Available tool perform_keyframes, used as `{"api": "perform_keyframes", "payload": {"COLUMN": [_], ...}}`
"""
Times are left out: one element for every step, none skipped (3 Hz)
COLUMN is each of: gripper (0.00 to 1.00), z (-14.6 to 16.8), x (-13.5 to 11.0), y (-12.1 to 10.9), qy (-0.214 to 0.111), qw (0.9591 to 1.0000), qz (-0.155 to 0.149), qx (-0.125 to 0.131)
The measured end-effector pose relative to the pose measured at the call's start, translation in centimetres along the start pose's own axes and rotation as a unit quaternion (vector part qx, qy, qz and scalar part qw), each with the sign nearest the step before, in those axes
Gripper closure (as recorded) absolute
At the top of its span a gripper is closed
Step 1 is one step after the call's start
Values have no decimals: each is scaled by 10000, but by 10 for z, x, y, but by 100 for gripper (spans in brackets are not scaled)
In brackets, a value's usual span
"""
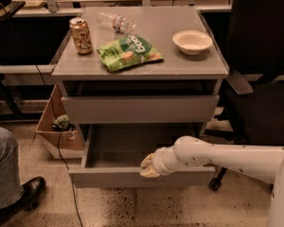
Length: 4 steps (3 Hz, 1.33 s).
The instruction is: Close middle drawer
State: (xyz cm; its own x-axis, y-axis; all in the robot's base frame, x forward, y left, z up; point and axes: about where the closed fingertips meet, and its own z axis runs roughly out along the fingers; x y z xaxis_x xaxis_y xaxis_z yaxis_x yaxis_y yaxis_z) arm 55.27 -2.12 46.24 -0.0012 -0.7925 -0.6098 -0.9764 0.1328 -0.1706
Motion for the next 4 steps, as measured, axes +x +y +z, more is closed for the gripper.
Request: {"api": "perform_keyframes", "payload": {"gripper": [100,100,100,73], "z": [2,14,19,25], "x": [-2,-14,-18,-25], "y": [-10,-26,-29,-52], "qy": [-66,-211,-265,-362], "qw": [9999,9991,9987,9973], "qz": [-76,-293,-383,-526], "qx": [124,221,222,369]}}
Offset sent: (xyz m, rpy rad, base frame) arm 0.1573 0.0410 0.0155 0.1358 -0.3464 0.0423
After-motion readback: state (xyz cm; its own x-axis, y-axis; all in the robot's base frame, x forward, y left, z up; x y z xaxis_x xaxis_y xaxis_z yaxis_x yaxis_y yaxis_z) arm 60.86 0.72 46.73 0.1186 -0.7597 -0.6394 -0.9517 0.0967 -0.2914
